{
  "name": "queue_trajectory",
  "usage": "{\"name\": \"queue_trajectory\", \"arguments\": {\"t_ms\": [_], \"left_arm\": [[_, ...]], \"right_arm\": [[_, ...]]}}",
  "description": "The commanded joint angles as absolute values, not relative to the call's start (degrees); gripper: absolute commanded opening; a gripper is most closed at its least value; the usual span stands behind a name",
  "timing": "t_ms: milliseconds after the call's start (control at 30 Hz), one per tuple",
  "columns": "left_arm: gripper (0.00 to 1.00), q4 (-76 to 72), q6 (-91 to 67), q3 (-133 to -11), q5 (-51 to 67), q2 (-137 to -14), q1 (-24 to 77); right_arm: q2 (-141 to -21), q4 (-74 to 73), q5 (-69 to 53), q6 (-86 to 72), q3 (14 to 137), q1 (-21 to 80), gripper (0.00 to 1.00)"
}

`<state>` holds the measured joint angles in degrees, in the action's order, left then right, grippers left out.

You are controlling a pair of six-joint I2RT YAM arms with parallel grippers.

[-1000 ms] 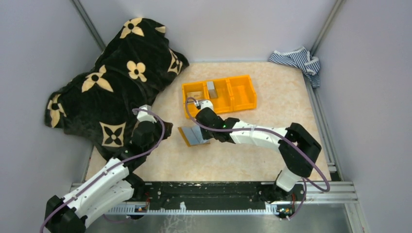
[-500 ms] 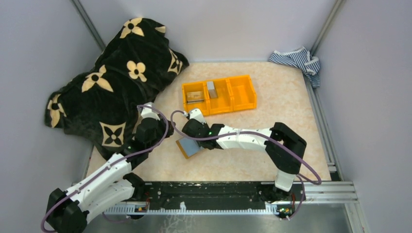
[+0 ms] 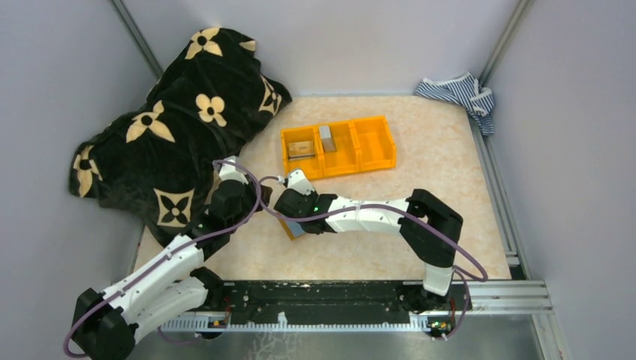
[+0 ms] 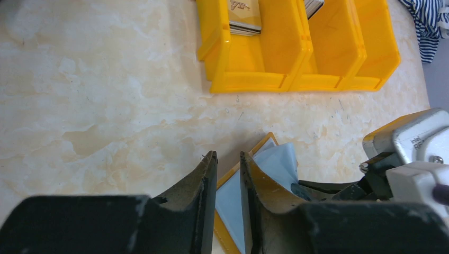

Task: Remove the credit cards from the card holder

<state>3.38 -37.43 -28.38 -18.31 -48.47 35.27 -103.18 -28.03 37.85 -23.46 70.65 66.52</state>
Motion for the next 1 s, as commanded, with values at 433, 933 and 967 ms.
{"name": "queue_trajectory", "arguments": {"t_ms": [433,933,967], "left_arm": [[0.28,0.1,-36.7,-30.5,-16.9,-51.8,35.3],[0.26,-18.7,-38.5,-32.5,-4.9,-61.6,41.1],[0.26,-20.4,-39.1,-32.8,-4.5,-63.1,41.8]], "right_arm": [[-97.1,-14.2,24.5,-24.1,63.5,65.1,0.5],[-90.0,-7.3,16.2,-23.4,53.7,56.3,0.45],[-89.8,-7.2,16.1,-23.9,53.4,56.1,0.33]]}}
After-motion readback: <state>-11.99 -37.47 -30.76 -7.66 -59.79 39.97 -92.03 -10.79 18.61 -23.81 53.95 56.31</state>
